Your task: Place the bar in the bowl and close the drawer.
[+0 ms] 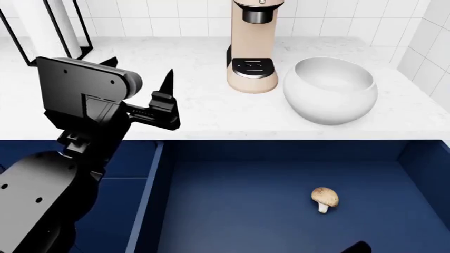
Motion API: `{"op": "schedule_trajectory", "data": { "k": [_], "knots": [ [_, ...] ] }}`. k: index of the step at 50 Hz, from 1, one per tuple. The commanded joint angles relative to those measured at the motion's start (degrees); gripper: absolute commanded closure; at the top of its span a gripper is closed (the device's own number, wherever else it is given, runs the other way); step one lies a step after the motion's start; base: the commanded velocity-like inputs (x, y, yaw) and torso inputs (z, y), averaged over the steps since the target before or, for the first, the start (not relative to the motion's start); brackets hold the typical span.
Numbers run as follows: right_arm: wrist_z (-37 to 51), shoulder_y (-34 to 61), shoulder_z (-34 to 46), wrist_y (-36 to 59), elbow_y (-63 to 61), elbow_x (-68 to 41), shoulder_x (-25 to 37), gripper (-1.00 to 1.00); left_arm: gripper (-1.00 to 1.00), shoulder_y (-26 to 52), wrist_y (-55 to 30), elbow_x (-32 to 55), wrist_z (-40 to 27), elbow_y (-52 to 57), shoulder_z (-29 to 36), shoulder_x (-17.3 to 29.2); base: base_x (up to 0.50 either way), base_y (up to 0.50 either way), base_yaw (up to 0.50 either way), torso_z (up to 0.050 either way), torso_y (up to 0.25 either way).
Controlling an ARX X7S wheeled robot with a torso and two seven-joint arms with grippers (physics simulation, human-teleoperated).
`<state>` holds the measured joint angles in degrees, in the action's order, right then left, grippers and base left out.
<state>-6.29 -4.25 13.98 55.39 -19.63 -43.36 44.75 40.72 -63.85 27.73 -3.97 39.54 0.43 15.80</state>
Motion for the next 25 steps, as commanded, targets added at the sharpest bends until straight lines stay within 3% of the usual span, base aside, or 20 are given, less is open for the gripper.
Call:
{"op": "schedule_trajectory", "data": {
  "k": [1,6,7,25],
  "knots": [
    [-0.5,-0.4,0.8,-1.2,2.0,0.8,-0.6,-1.00,-1.00,-0.3,0.4,0.2,-0.2,-0.2,0.2,0.2,0.00,0.00,0.00,0.000,0.000],
    [-0.6,-0.6,1.0,-1.5,2.4,0.9,-0.7,-1.00,-1.00,-0.3,0.5,0.3,-0.3,-0.3,0.3,0.3,0.00,0.00,0.00,0.000,0.000],
    [-0.6,-0.7,1.0,-1.5,2.5,0.9,-0.7,1.00,-1.00,-0.3,0.5,0.4,-0.3,-0.3,0.3,0.3,0.00,0.00,0.00,0.000,0.000],
    [-0.9,-1.2,1.4,-2.5,2.5,1.0,-0.7,1.00,-1.00,-0.8,1.3,0.7,-0.5,-0.7,0.5,0.5,0.00,0.00,0.00,0.000,0.000]
  ]
}}
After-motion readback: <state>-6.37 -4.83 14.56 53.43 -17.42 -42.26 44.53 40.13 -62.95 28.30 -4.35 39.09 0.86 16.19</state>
